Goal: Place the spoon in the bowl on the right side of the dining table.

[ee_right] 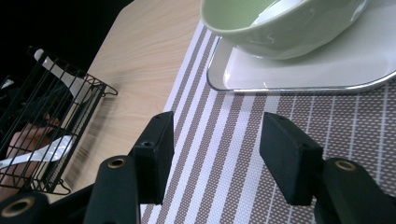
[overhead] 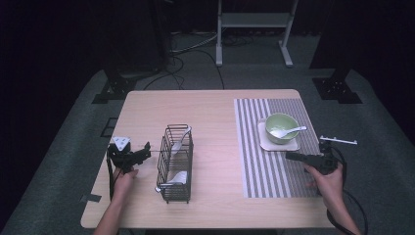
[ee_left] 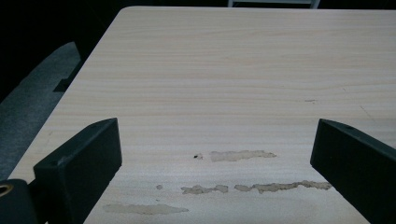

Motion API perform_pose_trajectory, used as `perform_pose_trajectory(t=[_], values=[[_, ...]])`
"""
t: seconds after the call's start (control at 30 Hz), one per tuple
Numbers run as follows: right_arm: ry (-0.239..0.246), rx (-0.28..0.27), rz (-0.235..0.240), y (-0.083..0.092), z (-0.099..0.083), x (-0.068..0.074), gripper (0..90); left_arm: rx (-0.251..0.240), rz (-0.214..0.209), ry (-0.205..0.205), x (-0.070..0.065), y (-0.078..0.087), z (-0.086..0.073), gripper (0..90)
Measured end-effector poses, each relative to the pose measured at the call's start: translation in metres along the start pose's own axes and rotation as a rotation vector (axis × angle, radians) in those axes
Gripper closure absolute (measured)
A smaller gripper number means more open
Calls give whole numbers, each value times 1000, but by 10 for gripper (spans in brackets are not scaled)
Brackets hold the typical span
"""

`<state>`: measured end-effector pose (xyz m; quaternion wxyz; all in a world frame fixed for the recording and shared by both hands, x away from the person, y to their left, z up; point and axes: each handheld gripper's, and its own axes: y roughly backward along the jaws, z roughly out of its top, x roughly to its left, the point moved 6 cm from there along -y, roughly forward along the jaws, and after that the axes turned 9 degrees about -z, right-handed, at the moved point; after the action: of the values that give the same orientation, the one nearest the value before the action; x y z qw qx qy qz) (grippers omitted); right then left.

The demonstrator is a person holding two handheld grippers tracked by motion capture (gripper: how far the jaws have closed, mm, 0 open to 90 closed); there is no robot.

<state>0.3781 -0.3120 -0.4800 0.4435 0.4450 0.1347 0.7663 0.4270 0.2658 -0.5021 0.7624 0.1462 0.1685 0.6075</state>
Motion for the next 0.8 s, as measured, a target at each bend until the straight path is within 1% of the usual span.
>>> perform_pose_trajectory(t=[0.13, 0.63, 0.73, 0.8], values=[[14, 0, 4, 1, -4, 5, 434, 0, 0, 1, 0, 0, 0, 10], [88, 29, 41, 1, -21, 35, 408, 0, 0, -2, 0, 0, 0, 10], [102, 32, 47, 0, -25, 38, 407, 0, 0, -2, 0, 0, 0, 10], [102, 36, 54, 0, -28, 40, 406, 0, 1, 0, 0, 0, 0, 10]])
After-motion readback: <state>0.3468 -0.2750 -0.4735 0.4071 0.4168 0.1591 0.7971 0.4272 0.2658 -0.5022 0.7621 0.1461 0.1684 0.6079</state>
